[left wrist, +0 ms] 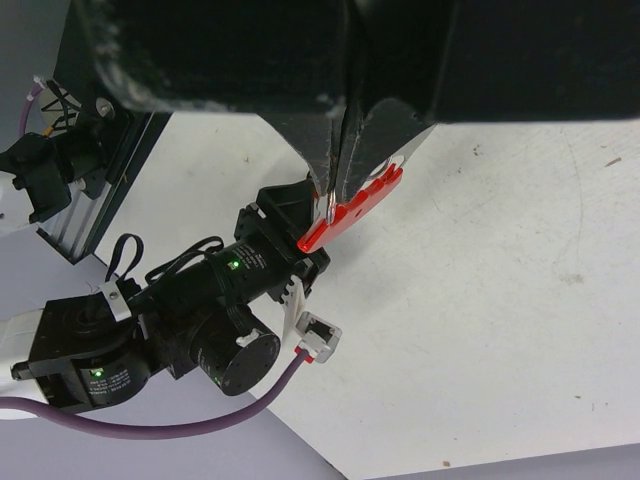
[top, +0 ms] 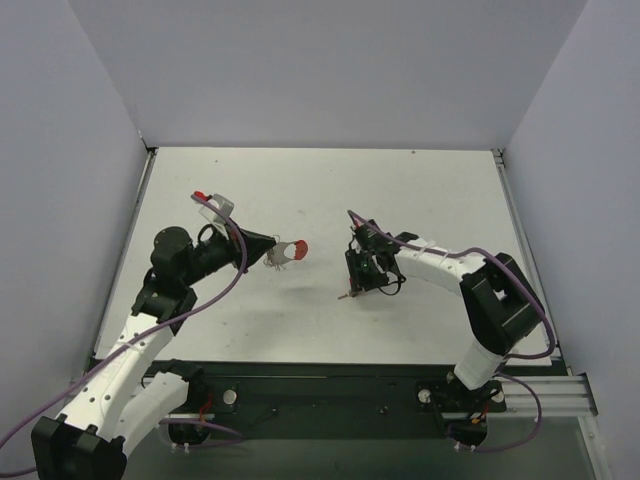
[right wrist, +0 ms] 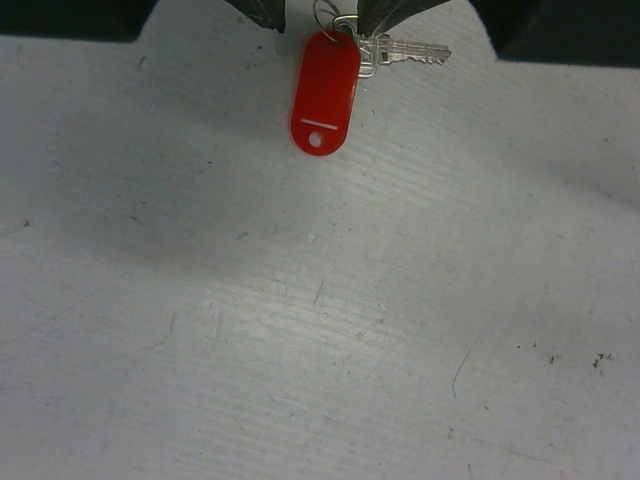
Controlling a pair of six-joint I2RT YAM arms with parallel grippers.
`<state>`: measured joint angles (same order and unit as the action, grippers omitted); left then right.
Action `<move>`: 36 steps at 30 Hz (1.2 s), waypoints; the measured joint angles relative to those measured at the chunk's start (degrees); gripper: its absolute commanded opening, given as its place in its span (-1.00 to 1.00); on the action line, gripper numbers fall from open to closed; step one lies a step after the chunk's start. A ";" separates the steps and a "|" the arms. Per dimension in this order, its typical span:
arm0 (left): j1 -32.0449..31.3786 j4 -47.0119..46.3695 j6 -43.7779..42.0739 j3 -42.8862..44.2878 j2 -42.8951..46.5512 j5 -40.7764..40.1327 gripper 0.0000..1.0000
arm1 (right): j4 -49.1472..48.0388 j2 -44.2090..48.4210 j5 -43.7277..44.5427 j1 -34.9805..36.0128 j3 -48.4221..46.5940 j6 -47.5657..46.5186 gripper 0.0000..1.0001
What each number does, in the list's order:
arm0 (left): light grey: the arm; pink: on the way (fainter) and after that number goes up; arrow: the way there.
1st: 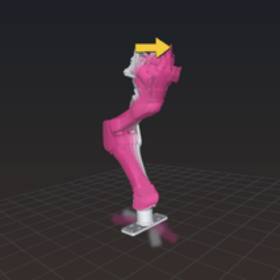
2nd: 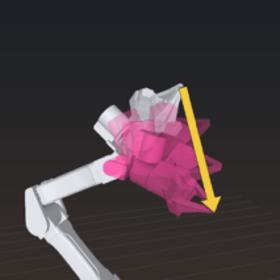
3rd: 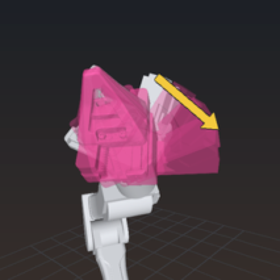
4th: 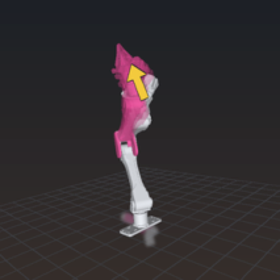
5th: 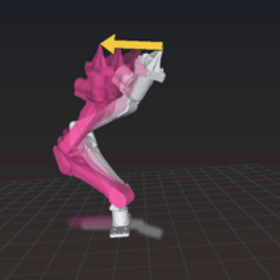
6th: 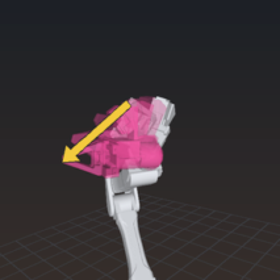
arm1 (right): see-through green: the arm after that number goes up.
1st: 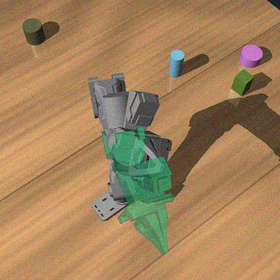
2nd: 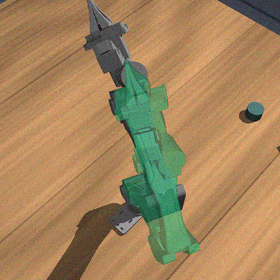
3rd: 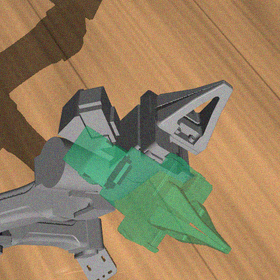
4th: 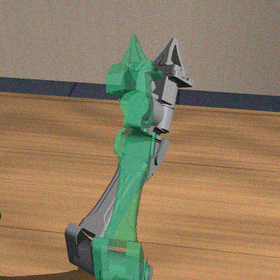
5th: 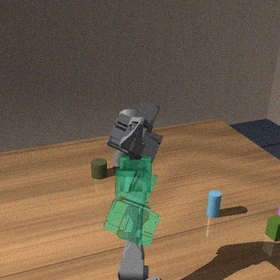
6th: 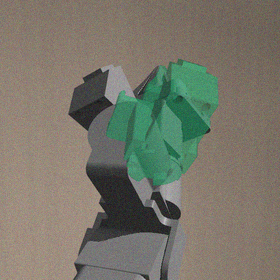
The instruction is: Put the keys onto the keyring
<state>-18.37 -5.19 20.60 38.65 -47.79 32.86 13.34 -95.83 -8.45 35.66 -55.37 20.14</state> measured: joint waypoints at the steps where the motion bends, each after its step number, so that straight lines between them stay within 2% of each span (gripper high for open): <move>1: 0.00 0.02 0.00 0.00 0.13 0.13 -1.00 | -0.28 -0.02 -0.22 -0.37 0.00 -0.02 -0.43; 3: 0.00 0.04 0.00 0.00 0.35 0.20 -1.00 | -0.87 -0.07 -0.85 -1.05 0.00 -0.09 -0.52; 6: 0.00 0.07 -0.02 0.00 0.50 0.22 -1.00 | -1.75 -0.09 -2.08 -1.68 0.15 -0.02 -0.55; 29: 0.00 1.27 -0.33 0.00 0.50 0.20 -1.00 | -3.30 -0.09 -5.57 -3.02 2.47 0.87 -0.56; 31: 0.00 1.40 -0.39 0.00 0.50 0.20 -1.00 | -3.30 -0.09 -6.08 -3.02 2.47 0.87 -0.74; 36: 0.00 1.70 -0.81 0.00 0.50 0.20 -1.00 | -3.52 -0.09 -7.80 -2.95 2.47 1.11 -0.91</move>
<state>-18.37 -3.49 19.79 38.65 -47.29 33.06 9.82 -95.92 -16.25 32.71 -52.90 21.26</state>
